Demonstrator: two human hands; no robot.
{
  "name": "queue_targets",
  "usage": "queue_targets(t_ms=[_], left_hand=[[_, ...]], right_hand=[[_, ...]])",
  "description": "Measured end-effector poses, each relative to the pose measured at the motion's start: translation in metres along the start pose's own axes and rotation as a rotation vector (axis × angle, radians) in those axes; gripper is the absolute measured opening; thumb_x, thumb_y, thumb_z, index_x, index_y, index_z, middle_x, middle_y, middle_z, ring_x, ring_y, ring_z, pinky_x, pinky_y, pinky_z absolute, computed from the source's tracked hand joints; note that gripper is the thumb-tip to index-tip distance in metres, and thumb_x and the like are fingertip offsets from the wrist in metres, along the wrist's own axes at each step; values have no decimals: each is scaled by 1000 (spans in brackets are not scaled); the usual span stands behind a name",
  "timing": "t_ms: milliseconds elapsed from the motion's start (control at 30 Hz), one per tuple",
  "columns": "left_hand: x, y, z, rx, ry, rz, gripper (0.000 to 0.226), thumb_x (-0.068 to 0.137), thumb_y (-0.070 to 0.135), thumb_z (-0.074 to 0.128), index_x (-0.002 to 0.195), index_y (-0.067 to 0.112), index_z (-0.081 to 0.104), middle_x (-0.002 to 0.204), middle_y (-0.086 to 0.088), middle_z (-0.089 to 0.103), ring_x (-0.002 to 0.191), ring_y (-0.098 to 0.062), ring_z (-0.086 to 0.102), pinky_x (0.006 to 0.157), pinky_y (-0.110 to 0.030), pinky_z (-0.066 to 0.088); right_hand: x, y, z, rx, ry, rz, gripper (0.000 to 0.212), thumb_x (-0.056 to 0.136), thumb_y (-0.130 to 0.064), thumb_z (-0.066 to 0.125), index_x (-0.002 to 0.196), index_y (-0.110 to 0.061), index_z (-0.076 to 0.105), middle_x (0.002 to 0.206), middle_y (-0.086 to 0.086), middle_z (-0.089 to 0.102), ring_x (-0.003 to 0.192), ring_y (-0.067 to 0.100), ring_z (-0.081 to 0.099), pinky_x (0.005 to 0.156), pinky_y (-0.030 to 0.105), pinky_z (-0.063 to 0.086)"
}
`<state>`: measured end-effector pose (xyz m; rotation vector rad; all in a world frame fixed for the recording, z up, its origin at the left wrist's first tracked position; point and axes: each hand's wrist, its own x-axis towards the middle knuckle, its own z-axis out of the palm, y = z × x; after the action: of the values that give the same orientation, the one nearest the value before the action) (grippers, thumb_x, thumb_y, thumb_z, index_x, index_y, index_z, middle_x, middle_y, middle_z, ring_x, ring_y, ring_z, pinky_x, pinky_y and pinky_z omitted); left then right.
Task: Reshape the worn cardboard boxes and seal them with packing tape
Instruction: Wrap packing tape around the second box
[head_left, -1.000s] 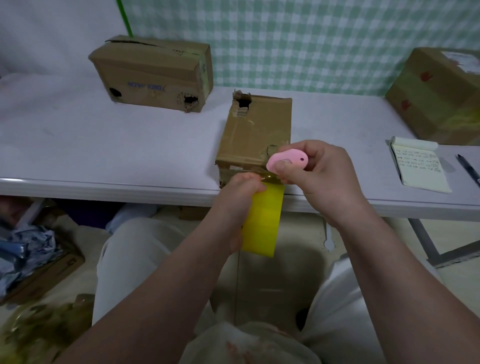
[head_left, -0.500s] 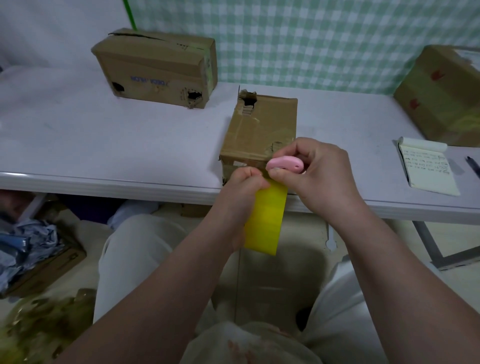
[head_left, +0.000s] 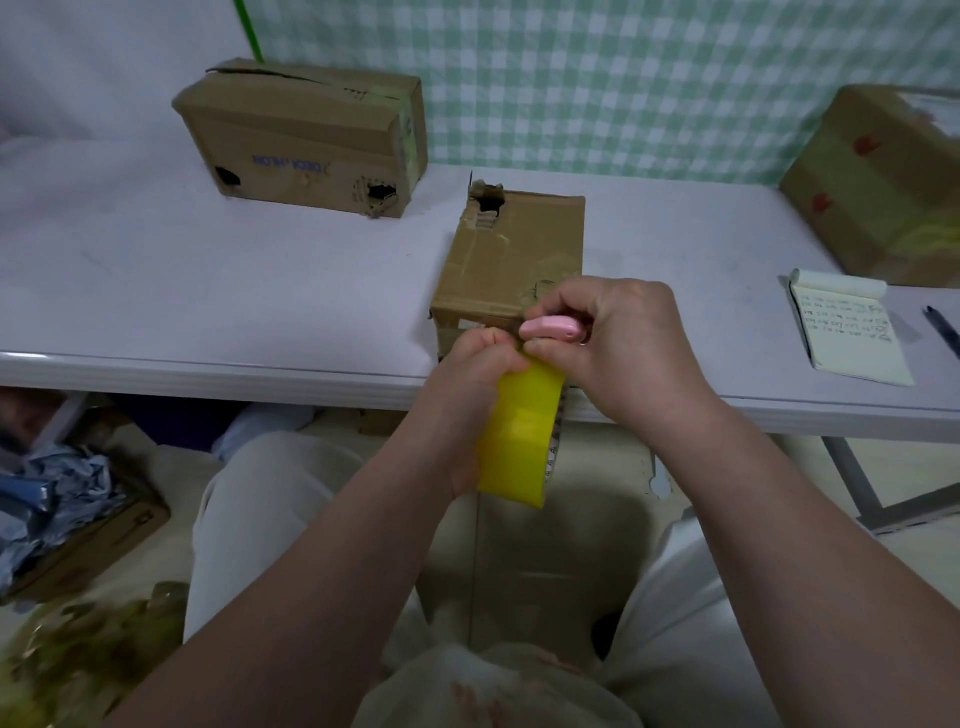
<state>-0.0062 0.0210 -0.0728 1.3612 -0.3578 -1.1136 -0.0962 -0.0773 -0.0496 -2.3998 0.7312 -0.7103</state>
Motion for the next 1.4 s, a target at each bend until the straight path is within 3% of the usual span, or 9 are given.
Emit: queue_targets(t_ms=[533, 733, 833, 1000, 1033, 1100, 1167, 1267, 1400], left_hand=[[5, 6, -8, 134, 27, -27, 14, 87, 11, 52, 84, 24, 54, 94, -8, 51, 84, -28, 52, 73, -39, 42], [7, 10, -16, 391, -11, -12, 11, 85, 18, 55, 84, 28, 55, 105, -10, 51, 100, -37, 52, 84, -46, 45], [0, 10, -14, 438, -25, 0, 18, 67, 29, 57, 84, 30, 56, 103, -8, 52, 102, -36, 52, 82, -43, 44], [-4, 5, -12, 431, -86, -11, 30, 61, 32, 55, 91, 33, 57, 111, -11, 52, 100, -35, 54, 76, -40, 44], [-4, 4, -12, 437, -89, -5, 30, 61, 32, 55, 90, 33, 57, 111, -11, 52, 99, -35, 53, 76, -40, 44], [-4, 2, -10, 443, -96, 5, 29, 61, 32, 55, 89, 35, 57, 109, -10, 53, 97, -34, 54, 75, -40, 43], [-2, 1, -8, 452, -107, 18, 28, 61, 32, 56, 89, 36, 56, 107, -10, 54, 93, -32, 54, 74, -39, 43], [-2, -2, -3, 488, -138, 45, 31, 62, 32, 56, 93, 34, 56, 108, -12, 56, 96, -33, 55, 74, -39, 43], [-5, -4, 1, 537, -169, 75, 32, 64, 32, 55, 95, 36, 54, 104, -7, 57, 91, -28, 55, 71, -35, 42]], right_hand=[[-10, 22, -36, -154, 9, 155, 8, 79, -22, 73, 87, -24, 72, 88, -7, 71, 85, 15, 62, 79, 35, 51], [-18, 47, -15, -88, 30, 382, 16, 87, -17, 57, 102, -25, 57, 82, -3, 61, 78, 15, 58, 65, 28, 42], [-18, 63, -4, 51, 87, 513, 17, 92, -17, 52, 108, -21, 57, 95, -2, 62, 90, 21, 64, 79, 34, 53], [-18, 69, 2, 14, 110, 537, 46, 92, -28, 57, 137, -25, 47, 146, 5, 42, 132, 21, 43, 105, 35, 35], [-19, 63, 1, 20, 158, 496, 42, 91, -28, 59, 132, -24, 54, 144, 4, 44, 130, 17, 43, 104, 34, 35], [-22, 51, 1, 158, 198, 442, 21, 87, -28, 64, 106, -22, 70, 118, -9, 61, 98, 6, 56, 87, 28, 43], [-27, 36, 2, 403, 82, 462, 11, 85, -30, 67, 84, -22, 75, 93, -17, 68, 74, 2, 56, 70, 23, 43], [-35, 27, 6, 604, -78, 461, 12, 83, -20, 71, 71, -20, 72, 86, -13, 69, 75, -3, 59, 65, 14, 45], [-38, 28, 6, 649, -78, 495, 16, 84, -8, 69, 70, -15, 68, 79, -7, 65, 65, 2, 57, 62, 13, 47]])
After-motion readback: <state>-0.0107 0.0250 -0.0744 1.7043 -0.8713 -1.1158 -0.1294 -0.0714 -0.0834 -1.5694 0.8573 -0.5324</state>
